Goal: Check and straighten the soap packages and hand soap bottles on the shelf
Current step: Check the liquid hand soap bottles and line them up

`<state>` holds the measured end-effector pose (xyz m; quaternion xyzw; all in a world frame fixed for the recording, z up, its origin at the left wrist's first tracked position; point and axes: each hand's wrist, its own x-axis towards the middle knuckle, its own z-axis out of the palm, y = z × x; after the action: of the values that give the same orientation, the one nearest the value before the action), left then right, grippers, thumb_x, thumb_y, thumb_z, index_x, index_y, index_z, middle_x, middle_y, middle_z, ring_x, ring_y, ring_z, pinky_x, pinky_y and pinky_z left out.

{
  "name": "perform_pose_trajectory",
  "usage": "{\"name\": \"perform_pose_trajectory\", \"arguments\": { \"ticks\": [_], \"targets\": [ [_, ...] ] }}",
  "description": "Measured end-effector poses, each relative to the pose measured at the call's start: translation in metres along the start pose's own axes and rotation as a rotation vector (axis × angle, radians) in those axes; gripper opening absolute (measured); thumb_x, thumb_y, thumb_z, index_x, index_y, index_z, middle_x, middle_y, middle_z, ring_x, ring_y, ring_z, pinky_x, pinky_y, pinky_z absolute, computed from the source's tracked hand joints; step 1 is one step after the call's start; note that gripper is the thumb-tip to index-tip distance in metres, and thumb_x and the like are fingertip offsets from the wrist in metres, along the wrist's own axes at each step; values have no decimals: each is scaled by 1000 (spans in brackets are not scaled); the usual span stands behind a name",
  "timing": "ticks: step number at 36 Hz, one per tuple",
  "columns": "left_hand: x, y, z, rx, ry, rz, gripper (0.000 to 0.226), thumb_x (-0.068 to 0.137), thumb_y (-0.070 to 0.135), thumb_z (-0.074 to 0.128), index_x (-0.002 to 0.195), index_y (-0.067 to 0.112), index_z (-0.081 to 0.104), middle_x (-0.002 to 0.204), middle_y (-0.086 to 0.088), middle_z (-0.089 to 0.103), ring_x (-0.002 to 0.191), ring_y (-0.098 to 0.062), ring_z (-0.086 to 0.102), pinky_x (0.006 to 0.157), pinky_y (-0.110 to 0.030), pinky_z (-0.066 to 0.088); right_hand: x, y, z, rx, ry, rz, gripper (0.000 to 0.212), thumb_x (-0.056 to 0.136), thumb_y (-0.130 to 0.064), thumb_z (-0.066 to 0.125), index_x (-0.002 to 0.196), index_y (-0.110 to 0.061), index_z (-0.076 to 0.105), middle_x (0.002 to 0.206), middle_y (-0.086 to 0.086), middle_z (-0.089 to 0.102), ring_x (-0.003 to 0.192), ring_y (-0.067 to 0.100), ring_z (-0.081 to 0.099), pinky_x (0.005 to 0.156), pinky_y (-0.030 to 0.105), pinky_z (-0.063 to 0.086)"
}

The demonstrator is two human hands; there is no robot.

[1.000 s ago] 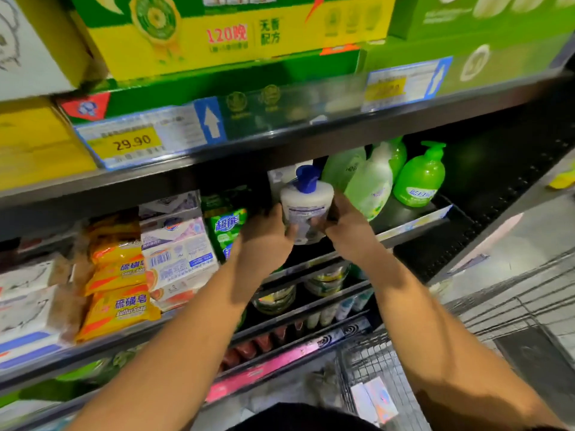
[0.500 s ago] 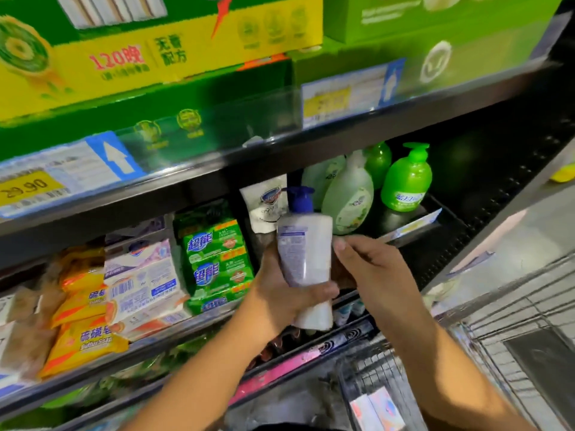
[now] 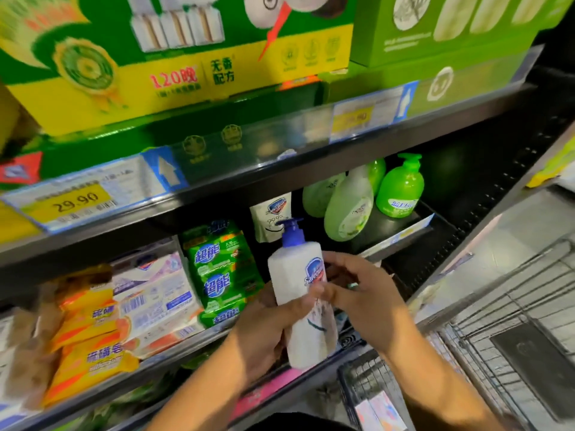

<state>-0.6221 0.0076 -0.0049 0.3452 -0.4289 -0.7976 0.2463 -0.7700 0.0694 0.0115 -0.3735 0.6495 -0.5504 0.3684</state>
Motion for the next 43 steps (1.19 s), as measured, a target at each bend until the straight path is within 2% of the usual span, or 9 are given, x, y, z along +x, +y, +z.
{"name": "perform_pose_trajectory", "arguments": {
  "ticks": [4, 8, 17, 21, 26, 29, 33, 39, 43],
  "targets": [
    [-2, 4, -5, -165, 86, 30, 55, 61, 18, 83, 113, 7, 69, 105, -24, 72, 87, -37, 72, 69, -45, 60, -1, -4, 1, 10, 31, -3, 25, 87, -17, 74, 98, -39, 76, 88, -2, 75, 80, 11, 66, 71, 22, 54],
    [1, 8, -5, -238, 173, 0, 62, 83, 33, 73, 134, 6, 50, 119, -24, 67, 105, -43, 67, 84, -60, 55, -6, -8, -4, -18, -57, 89, 17, 93, -18, 66, 95, -31, 76, 83, -16, 76, 69, -4, 63, 56, 11, 44],
    [0, 10, 11, 110, 317, 207, 36, 88, 42, 54, 117, 24, 63, 102, 2, 76, 95, -18, 73, 81, -38, 57, -20, -4, -1, 331, 63, 32, 7, 86, -1, 66, 88, -2, 72, 83, 9, 75, 74, 12, 67, 68, 21, 54],
    [-2, 2, 14, 153, 138, 108, 55, 81, 65, 62, 126, 33, 55, 106, 4, 73, 98, -14, 71, 76, -33, 56, -23, 2, 0, 338, 7, 36, 19, 86, 10, 64, 91, -5, 75, 87, 14, 75, 78, 20, 69, 70, 25, 57],
    [-2, -12, 9, -71, 60, 31, 94, 44, 37, 89, 128, 21, 50, 117, -19, 67, 100, -34, 69, 74, -43, 58, -26, 5, -5, 240, -16, 80, 33, 78, 8, 75, 103, -14, 74, 85, 2, 73, 79, 15, 65, 69, 23, 54],
    [1, -18, 8, -159, 74, -3, 112, 36, 45, 96, 133, 14, 50, 118, -28, 64, 93, -41, 67, 72, -48, 56, -28, 6, -8, 84, 12, 131, 41, 68, -25, 85, 106, -30, 69, 87, 3, 71, 78, 11, 63, 72, 27, 56],
    [1, -21, 12, -276, -49, -35, 95, 41, 45, 97, 120, 6, 65, 106, -30, 63, 81, -39, 65, 69, -47, 55, -33, 1, -7, 50, -114, 80, 21, 78, -24, 78, 93, -37, 70, 76, -19, 73, 65, -6, 64, 62, 10, 47],
    [-13, -27, 14, -358, 18, 77, 80, 52, 28, 96, 123, 5, 64, 119, -30, 64, 101, -44, 66, 87, -61, 53, -36, 5, -10, -2, -59, 4, 10, 78, -35, 78, 87, -39, 78, 84, -8, 73, 75, 8, 70, 67, 25, 55],
    [-14, -23, 13, -374, 130, 104, 82, 69, 37, 86, 137, 9, 50, 132, -27, 58, 120, -46, 57, 97, -62, 48, -32, 13, -16, 251, -44, 59, 9, 89, -12, 67, 90, -10, 76, 87, 7, 75, 71, 9, 67, 61, 20, 49]
  ]
}}
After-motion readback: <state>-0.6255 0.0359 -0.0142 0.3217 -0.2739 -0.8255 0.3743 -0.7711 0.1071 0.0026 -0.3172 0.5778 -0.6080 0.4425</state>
